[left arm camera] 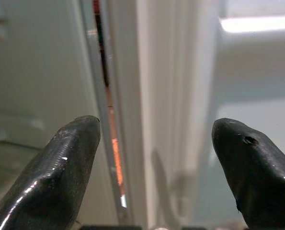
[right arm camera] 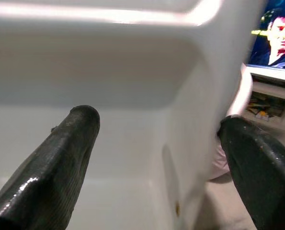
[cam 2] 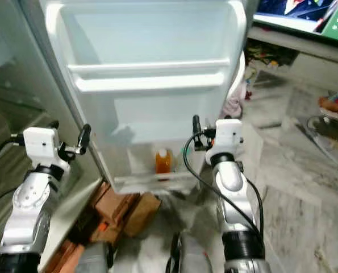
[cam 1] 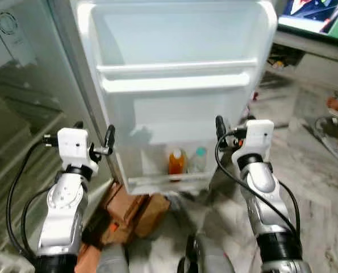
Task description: Restocking fridge
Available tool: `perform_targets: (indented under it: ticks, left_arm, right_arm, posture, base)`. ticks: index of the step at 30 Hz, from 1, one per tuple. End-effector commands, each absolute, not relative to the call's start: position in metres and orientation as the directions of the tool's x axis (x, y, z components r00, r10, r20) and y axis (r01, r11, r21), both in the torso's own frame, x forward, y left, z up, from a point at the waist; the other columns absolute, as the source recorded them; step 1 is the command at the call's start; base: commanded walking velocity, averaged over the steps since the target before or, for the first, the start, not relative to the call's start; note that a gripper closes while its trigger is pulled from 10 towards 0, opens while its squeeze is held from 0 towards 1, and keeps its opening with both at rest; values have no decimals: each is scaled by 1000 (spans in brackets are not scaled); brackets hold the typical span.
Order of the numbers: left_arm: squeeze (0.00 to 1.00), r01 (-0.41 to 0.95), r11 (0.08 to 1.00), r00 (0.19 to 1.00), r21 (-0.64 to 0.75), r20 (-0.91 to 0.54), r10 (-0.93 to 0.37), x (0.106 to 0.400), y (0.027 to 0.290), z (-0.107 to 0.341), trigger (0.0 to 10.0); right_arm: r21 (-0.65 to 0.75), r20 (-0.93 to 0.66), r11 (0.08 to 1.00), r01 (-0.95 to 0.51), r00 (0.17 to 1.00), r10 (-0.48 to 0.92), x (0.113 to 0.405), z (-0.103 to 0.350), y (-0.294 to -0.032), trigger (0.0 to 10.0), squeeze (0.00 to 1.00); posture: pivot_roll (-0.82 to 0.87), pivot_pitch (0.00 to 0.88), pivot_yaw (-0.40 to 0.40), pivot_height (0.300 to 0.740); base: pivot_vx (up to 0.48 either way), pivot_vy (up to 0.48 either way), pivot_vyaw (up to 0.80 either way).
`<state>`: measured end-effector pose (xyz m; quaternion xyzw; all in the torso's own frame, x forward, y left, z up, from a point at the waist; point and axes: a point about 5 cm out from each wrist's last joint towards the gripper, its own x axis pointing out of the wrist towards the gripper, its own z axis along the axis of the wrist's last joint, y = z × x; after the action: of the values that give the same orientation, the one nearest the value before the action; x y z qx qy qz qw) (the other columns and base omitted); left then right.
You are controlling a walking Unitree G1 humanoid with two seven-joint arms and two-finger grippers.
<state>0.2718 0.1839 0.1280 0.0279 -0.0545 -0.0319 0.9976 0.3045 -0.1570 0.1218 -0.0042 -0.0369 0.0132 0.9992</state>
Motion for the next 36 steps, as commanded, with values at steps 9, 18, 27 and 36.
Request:
perform_targets:
  ticks: [9, 18, 27, 36]
  left_arm:
    - [0, 66, 995, 995, 75, 67, -71, 270, 185, 117, 10000]
    - [0, 61, 994, 994, 89, 81, -68, 276, 185, 121, 10000]
    - [0, 59, 994, 995, 95, 76, -67, 278, 184, 118, 10000]
    - [0, 58, 993, 994, 106, 87, -67, 282, 185, 121, 10000]
  right_arm:
    - [-4, -10, 1000, 11, 1000, -11, 303, 111, -164, 10000, 0]
    - [11, -25, 1000, -24, 999, 24, 302, 110, -166, 10000, 0]
    - [25, -86, 994, -107, 990, 109, 304, 102, -157, 10000, 0]
    - [14, -155, 959, -284, 947, 282, 305, 96, -137, 10000, 0]
  posture:
    - [79, 0, -60, 740]
    - [74, 0, -65, 740]
    - [76, 0, -58, 740]
    - [80, 0, -57, 740]
  base:
    - [0, 0, 0]
    - [0, -82, 0]
    - [0, -391, 0]
    - [0, -417, 0]
